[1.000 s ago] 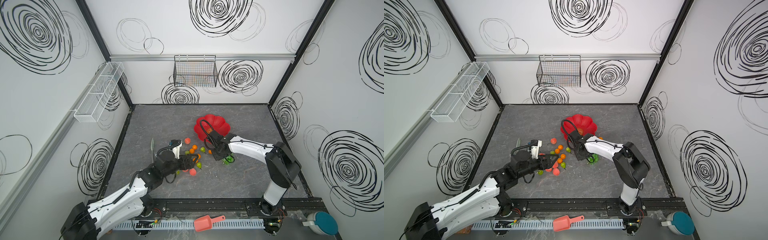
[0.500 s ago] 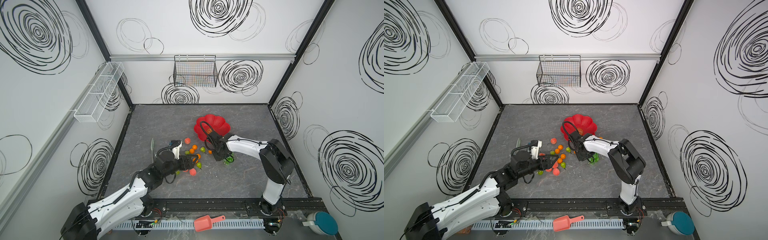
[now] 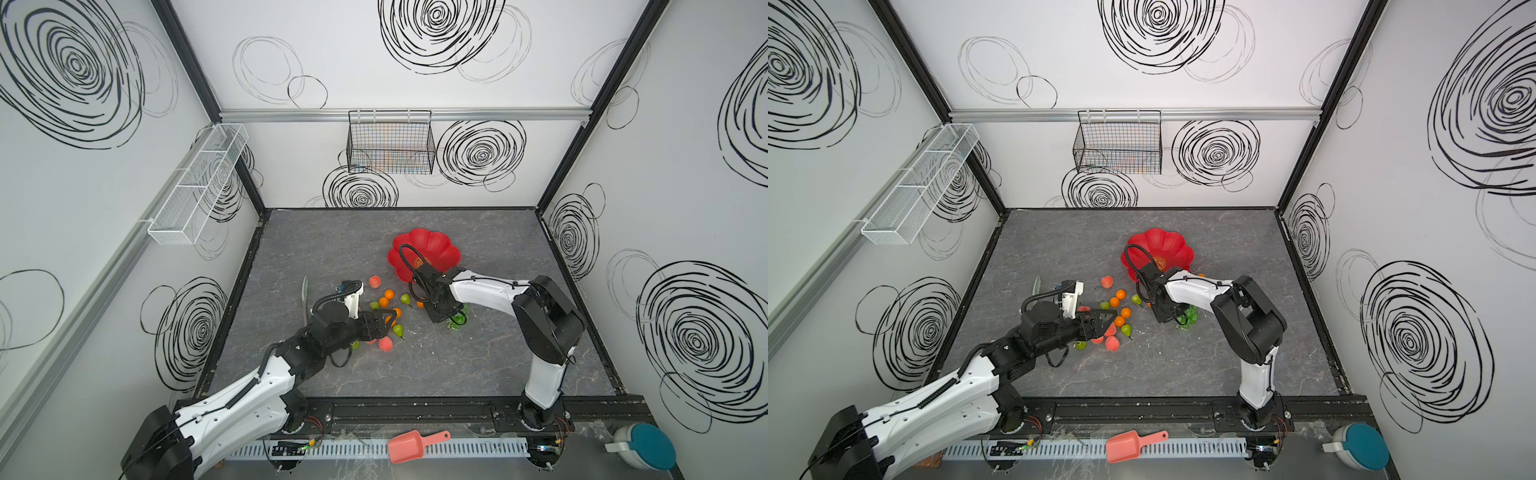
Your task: Place and organize the fake fruits in the fruit bowl
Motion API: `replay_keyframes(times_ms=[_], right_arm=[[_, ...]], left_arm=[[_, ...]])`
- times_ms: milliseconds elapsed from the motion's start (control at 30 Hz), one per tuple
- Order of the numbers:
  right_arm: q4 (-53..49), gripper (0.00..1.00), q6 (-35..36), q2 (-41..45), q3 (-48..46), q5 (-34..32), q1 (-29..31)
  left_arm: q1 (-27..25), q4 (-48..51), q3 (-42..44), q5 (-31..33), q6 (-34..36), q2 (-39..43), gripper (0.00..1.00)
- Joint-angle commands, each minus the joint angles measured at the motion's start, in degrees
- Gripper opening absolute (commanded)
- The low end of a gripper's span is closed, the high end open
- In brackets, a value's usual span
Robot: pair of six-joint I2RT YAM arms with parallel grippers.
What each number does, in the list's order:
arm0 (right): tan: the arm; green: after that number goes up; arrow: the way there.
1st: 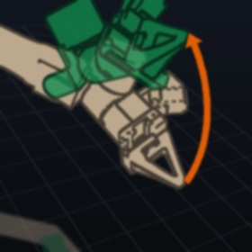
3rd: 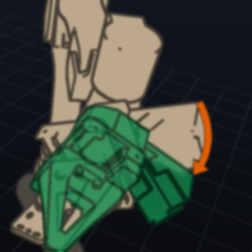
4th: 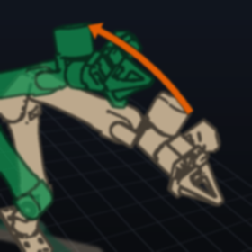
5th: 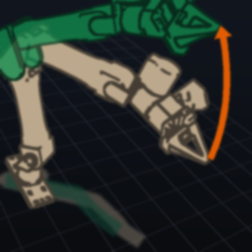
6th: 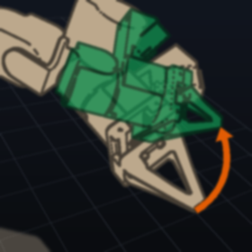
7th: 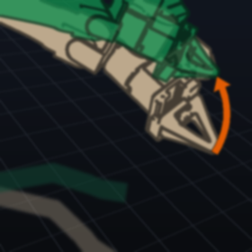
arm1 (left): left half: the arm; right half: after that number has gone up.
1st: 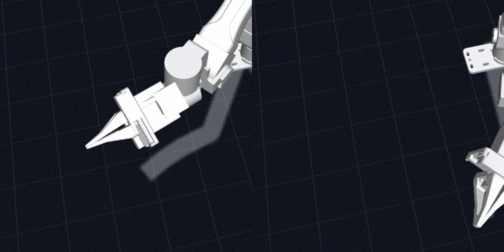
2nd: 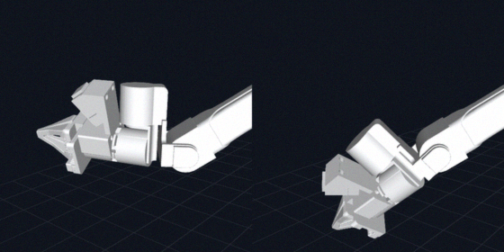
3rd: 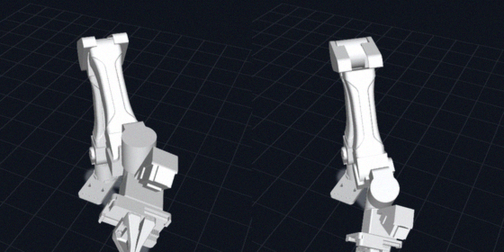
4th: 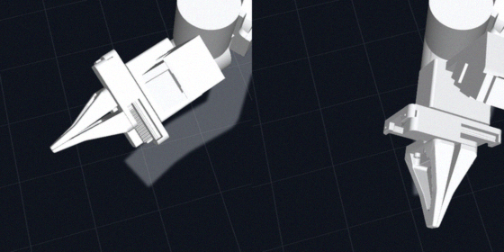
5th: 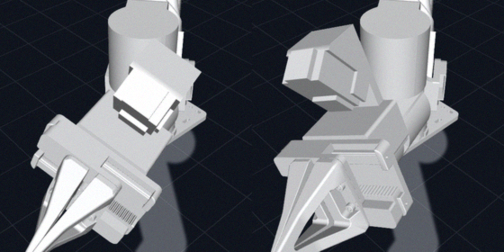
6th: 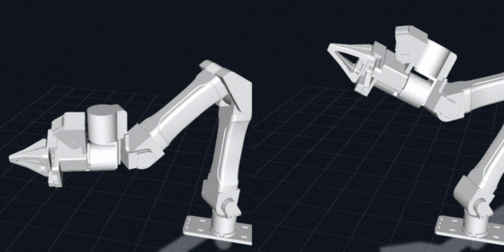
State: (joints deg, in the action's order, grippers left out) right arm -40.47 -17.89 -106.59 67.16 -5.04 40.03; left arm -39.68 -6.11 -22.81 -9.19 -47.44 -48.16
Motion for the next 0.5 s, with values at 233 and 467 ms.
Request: replay_keyframes(times_ms=[233, 467], right_arm=[[-1.9, 0.06, -0.4, -0.4, 0.3, -1.0, -0.5], [-1.7, 0.00, -1.7, 6.0, 1.2, 0.2, -1.5]], left_arm=[[0.3, -2.7, 0.3, -0.2, -0.4, 0.5, 0.96], [-0.2, -0.9, -3.5, 1.0, 3.0, -2.0, 0.96]])
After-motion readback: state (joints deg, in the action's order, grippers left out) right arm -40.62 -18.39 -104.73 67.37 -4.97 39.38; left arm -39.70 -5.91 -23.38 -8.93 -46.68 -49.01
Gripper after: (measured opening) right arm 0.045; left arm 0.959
